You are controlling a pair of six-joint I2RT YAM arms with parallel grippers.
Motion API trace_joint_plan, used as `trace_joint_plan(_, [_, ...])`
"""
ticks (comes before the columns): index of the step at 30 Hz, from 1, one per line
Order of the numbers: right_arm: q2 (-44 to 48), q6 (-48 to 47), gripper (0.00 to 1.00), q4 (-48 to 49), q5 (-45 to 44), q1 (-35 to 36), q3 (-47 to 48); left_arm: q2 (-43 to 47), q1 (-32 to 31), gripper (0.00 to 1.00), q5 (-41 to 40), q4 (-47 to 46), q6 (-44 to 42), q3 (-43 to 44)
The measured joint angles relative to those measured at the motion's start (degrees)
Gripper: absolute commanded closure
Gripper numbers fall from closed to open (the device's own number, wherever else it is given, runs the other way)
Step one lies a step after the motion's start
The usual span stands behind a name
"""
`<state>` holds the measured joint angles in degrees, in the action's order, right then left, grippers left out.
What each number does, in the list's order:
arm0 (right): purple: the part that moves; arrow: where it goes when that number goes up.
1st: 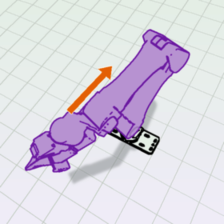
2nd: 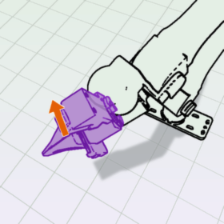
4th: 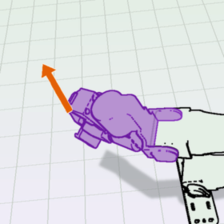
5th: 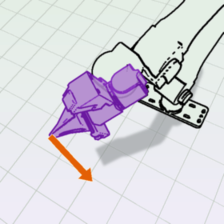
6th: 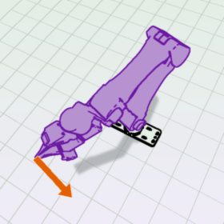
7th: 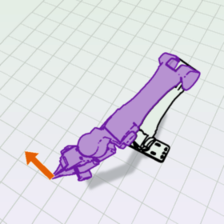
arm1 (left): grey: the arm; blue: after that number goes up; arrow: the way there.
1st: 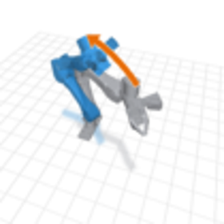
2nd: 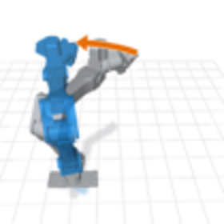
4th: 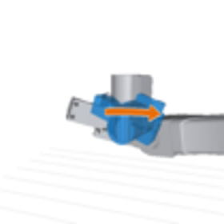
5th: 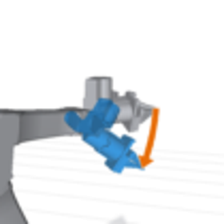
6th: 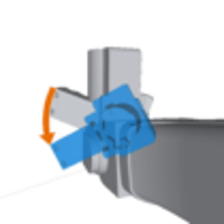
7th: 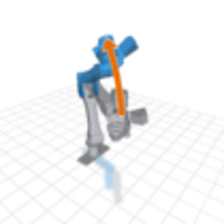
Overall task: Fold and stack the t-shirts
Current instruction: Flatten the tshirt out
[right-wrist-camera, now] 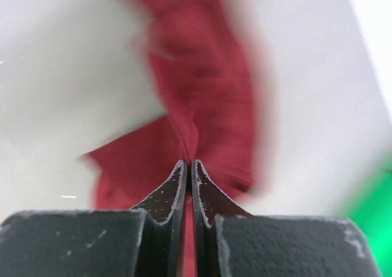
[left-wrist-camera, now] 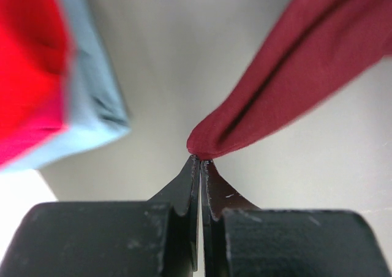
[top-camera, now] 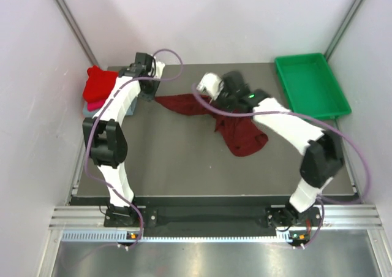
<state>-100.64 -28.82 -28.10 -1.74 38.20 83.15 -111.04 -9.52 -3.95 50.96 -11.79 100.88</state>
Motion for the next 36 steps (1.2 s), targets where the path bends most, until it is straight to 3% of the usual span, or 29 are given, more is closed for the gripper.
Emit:
trace_joint_plan(8, [15.5, -3.7, 1.0, -1.6, -5.2, -10.0, 13.2, 6.4, -0.3, 1.0, 1.1, -0.9, -2.8, 11.9])
trace_joint_plan(15, [24.2, -7.2, 1.0, -3.7, -9.3, -11.3, 15.7, 9.9, -3.9, 1.0, 0.2, -1.1, -6.9, 26.6])
trace_joint_plan(22, [31.8, -8.0, 1.0, -6.7, -12.2, -15.2, 22.1, 19.8, -11.8, 1.0, -1.4, -5.0, -11.8, 26.9])
trace_joint_plan(29, [41.5, -7.4, 1.0, -6.7, -13.6, -20.6, 32.3, 32.1, -11.9, 1.0, -2.7, -10.9, -16.0, 21.6])
trace_joint_plan(36, [42.0, -4.2, 1.0, -6.1, -11.6, -25.7, 48.4, 37.0, -12.0, 1.0, -2.4, -15.4, -17.8, 21.7])
